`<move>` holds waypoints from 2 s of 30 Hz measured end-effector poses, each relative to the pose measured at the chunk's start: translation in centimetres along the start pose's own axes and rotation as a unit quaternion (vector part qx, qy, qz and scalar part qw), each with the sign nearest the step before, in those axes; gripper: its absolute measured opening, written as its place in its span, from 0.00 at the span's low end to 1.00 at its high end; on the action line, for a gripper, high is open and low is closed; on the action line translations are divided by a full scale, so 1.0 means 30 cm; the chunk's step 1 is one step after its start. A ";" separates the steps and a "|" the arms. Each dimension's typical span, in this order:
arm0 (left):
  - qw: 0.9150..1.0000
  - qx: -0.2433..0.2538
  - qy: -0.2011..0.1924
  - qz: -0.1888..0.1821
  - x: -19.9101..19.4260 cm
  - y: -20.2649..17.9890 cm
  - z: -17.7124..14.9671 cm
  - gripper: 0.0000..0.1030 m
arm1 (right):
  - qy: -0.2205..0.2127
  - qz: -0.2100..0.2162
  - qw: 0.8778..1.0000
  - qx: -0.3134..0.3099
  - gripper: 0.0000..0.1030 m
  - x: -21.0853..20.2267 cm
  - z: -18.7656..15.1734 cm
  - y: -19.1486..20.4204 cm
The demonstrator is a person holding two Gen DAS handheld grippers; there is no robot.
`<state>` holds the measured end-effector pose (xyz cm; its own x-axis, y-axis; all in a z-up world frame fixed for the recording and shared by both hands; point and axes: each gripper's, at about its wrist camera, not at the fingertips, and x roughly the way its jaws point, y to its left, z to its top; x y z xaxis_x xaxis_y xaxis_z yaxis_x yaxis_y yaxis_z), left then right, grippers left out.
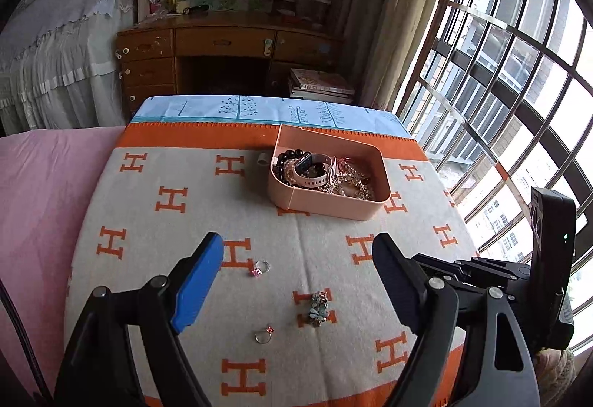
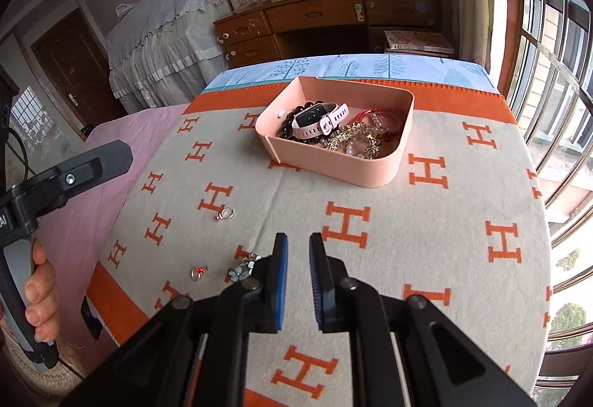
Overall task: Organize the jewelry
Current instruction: 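Withdraw both tools from the tray and move the left tool toward the blue flower earrings, then grasp the blue flower earrings with the left tool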
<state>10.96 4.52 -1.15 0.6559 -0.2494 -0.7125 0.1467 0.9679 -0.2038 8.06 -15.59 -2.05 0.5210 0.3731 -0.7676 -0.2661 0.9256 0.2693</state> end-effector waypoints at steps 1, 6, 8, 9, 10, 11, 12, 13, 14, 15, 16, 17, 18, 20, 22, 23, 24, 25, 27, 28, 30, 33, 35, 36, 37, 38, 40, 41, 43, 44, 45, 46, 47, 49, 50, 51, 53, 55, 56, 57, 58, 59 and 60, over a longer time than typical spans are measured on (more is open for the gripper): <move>1.000 -0.001 -0.002 0.006 -0.003 0.002 -0.021 0.84 | 0.001 -0.002 1.000 -0.001 0.11 0.001 -0.009 0.000; 0.999 0.012 0.002 0.041 0.026 0.023 -0.123 0.90 | 0.007 -0.009 1.000 0.004 0.11 0.009 -0.044 -0.018; 0.999 0.011 0.007 0.030 0.041 0.038 -0.164 0.98 | 0.012 -0.010 1.000 0.009 0.11 0.019 -0.058 -0.028; 1.000 0.006 0.009 0.020 0.049 0.047 -0.184 0.99 | 0.014 -0.010 1.000 0.011 0.11 0.024 -0.067 -0.032; 1.000 0.004 0.014 0.013 0.057 0.053 -0.204 0.99 | 0.017 -0.011 1.000 0.013 0.11 0.031 -0.074 -0.036; 1.000 0.003 0.020 0.008 0.067 0.057 -0.222 0.99 | 0.021 -0.012 1.000 0.014 0.11 0.040 -0.080 -0.038; 1.000 0.006 0.026 0.007 0.078 0.057 -0.241 0.99 | 0.025 -0.012 1.000 0.015 0.11 0.048 -0.087 -0.040; 0.999 0.009 0.031 0.012 0.088 0.058 -0.257 0.99 | 0.029 -0.011 0.999 0.017 0.11 0.056 -0.093 -0.039; 0.999 0.015 0.034 0.020 0.099 0.057 -0.273 0.99 | 0.032 -0.011 0.999 0.017 0.11 0.064 -0.099 -0.038; 0.999 0.020 0.037 0.026 0.108 0.056 -0.288 0.99 | 0.036 -0.010 0.999 0.017 0.11 0.073 -0.106 -0.035; 0.998 0.025 0.041 0.030 0.114 0.058 -0.303 0.99 | 0.039 -0.010 0.999 0.015 0.11 0.081 -0.111 -0.030; 0.998 0.028 0.043 0.031 0.121 0.059 -0.316 0.99 | 0.041 -0.011 0.999 0.013 0.11 0.088 -0.115 -0.024; 0.998 0.031 0.044 0.034 0.124 0.060 -0.328 0.99 | 0.043 -0.011 0.999 0.010 0.11 0.094 -0.119 -0.018; 0.998 0.036 0.043 0.042 0.130 0.062 -0.348 0.99 | 0.048 -0.010 0.999 0.006 0.11 0.106 -0.123 -0.008; 0.997 0.042 0.042 0.051 0.137 0.063 -0.361 0.99 | 0.052 -0.009 0.999 0.003 0.11 0.120 -0.125 0.002; 0.997 0.044 0.043 0.053 0.141 0.065 -0.367 0.99 | 0.054 -0.007 0.998 0.003 0.12 0.126 -0.127 0.008; 0.997 0.044 0.044 0.053 0.145 0.067 -0.372 0.99 | 0.057 -0.005 0.998 0.002 0.12 0.133 -0.127 0.013; 0.997 0.044 0.046 0.051 0.150 0.069 -0.376 0.99 | 0.059 -0.004 0.998 0.001 0.13 0.139 -0.129 0.019; 0.997 0.040 0.047 0.046 0.157 0.071 -0.382 0.99 | 0.063 -0.003 0.998 -0.002 0.21 0.153 -0.131 0.028; 0.997 0.038 0.048 0.043 0.161 0.074 -0.384 0.99 | 0.064 -0.002 0.998 -0.003 0.25 0.158 -0.131 0.035; 0.998 0.036 0.045 0.040 0.165 0.075 -0.386 0.99 | 0.066 0.000 0.998 -0.007 0.25 0.170 -0.131 0.047; 0.998 0.037 0.045 0.036 0.177 0.070 -0.387 0.99 | 0.070 -0.001 0.998 -0.008 0.25 0.184 -0.127 0.057; 0.998 0.038 0.044 0.036 0.188 0.062 -0.385 0.99 | 0.067 0.001 0.998 -0.006 0.25 0.183 -0.124 0.057; 0.998 0.039 0.043 0.034 0.193 0.057 -0.384 0.99 | 0.064 0.001 0.998 -0.005 0.25 0.181 -0.124 0.054; 0.998 0.040 0.042 0.033 0.198 0.052 -0.382 0.99 | 0.062 0.000 0.998 -0.003 0.25 0.179 -0.123 0.050; 0.998 0.041 0.041 0.033 0.203 0.048 -0.380 0.99 | 0.060 -0.001 0.998 0.000 0.25 0.176 -0.122 0.044; 0.998 0.041 0.040 0.036 0.216 0.040 -0.374 0.99 | 0.058 0.000 0.998 0.010 0.25 0.174 -0.124 0.024; 0.998 0.039 0.038 0.038 0.221 0.038 -0.370 0.99 | 0.056 0.001 0.998 0.015 0.25 0.173 -0.125 0.014; 0.998 0.036 0.037 0.037 0.231 0.032 -0.362 0.97 | 0.053 0.002 0.998 0.024 0.25 0.170 -0.127 -0.006; 0.998 0.037 0.039 0.034 0.240 0.027 -0.358 0.96 | 0.052 0.004 0.998 0.029 0.25 0.171 -0.128 -0.015; 0.998 0.039 0.042 0.033 0.249 0.021 -0.355 0.94 | 0.051 0.006 0.998 0.033 0.25 0.172 -0.130 -0.024; 0.998 0.040 0.043 0.032 0.258 0.013 -0.351 0.92 | 0.051 0.008 0.998 0.036 0.25 0.175 -0.131 -0.033; 0.998 0.041 0.045 0.032 0.268 0.006 -0.348 0.91 | 0.051 0.009 0.998 0.039 0.25 0.177 -0.133 -0.041; 0.998 0.039 0.050 0.030 0.290 -0.008 -0.341 0.87 | 0.052 0.013 0.998 0.044 0.25 0.182 -0.139 -0.052; 0.997 0.037 0.053 0.030 0.301 -0.014 -0.338 0.85 | 0.053 0.014 0.997 0.045 0.25 0.184 -0.141 -0.058; 0.997 0.035 0.056 0.030 0.310 -0.019 -0.336 0.81 | 0.053 0.015 0.997 0.046 0.25 0.185 -0.143 -0.063; 0.997 0.030 0.064 0.029 0.330 -0.029 -0.332 0.75 | 0.051 0.016 0.997 0.046 0.25 0.186 -0.143 -0.072; 0.997 0.028 0.067 0.039 0.346 -0.041 -0.329 0.70 | 0.049 0.017 0.998 0.048 0.25 0.183 -0.142 -0.081; 0.996 0.031 0.065 0.044 0.350 -0.048 -0.328 0.67 | 0.047 0.018 0.998 0.048 0.25 0.180 -0.143 -0.088; 0.996 0.032 0.065 0.045 0.352 -0.055 -0.326 0.62 | 0.046 0.018 0.998 0.049 0.25 0.179 -0.143 -0.092; 0.996 0.033 0.065 0.045 0.354 -0.061 -0.325 0.59 | 0.046 0.018 0.998 0.050 0.25 0.178 -0.144 -0.097; 0.996 0.033 0.064 0.045 0.355 -0.065 -0.324 0.57 | 0.046 0.018 0.998 0.051 0.25 0.179 -0.145 -0.102; 0.996 0.036 0.063 0.046 0.357 -0.069 -0.324 0.50 | 0.046 0.018 0.997 0.051 0.25 0.180 -0.147 -0.105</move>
<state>10.49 -0.44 -14.87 0.5712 -0.1563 -0.8058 0.1454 0.9854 -0.0881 8.15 -16.77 -9.61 0.4341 0.4032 -0.8056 -0.1965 0.9151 0.3521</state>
